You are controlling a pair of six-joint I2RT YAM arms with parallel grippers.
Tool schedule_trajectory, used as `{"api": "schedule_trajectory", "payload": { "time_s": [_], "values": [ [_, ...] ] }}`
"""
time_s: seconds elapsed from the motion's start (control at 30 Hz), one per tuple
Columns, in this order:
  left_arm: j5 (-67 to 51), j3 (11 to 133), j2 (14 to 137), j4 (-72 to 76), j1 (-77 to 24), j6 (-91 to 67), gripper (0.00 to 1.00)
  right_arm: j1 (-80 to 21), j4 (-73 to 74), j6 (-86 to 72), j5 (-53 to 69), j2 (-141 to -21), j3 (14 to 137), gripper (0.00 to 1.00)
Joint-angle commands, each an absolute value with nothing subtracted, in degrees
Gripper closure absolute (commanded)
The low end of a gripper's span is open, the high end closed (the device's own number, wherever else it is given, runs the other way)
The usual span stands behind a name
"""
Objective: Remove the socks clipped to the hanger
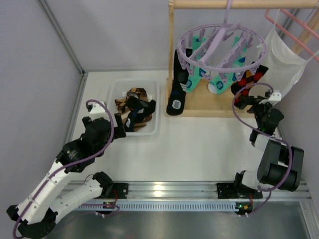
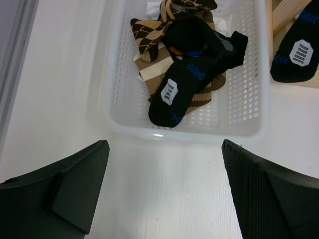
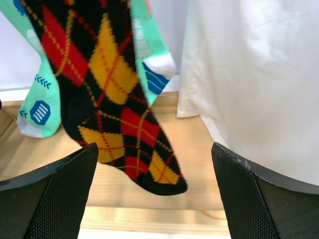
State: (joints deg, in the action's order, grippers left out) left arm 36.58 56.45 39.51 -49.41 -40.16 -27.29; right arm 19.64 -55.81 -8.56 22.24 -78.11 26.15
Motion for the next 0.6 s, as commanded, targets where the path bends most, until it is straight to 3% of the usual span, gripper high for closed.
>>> {"api": "schedule_trajectory", "payload": {
  "time_s": [0.0,0.43,0.57],
  "values": [
    [35.42,55.99,39.11,-46.50,-39.90,-26.46,0.02,22.15,-67.08,-13.37,30.48,-79.80,28.55,0.10],
    [32.26,55.46,38.06,-45.09,-39.99,-25.22,0.02,21.45,-65.04,-11.16,43.68,-91.66,38.93,0.13],
    [31.47,55.46,38.23,-44.82,-39.90,-24.79,0.02,19.69,-64.25,-11.16,45.79,-93.78,41.39,0.18]
  ]
}}
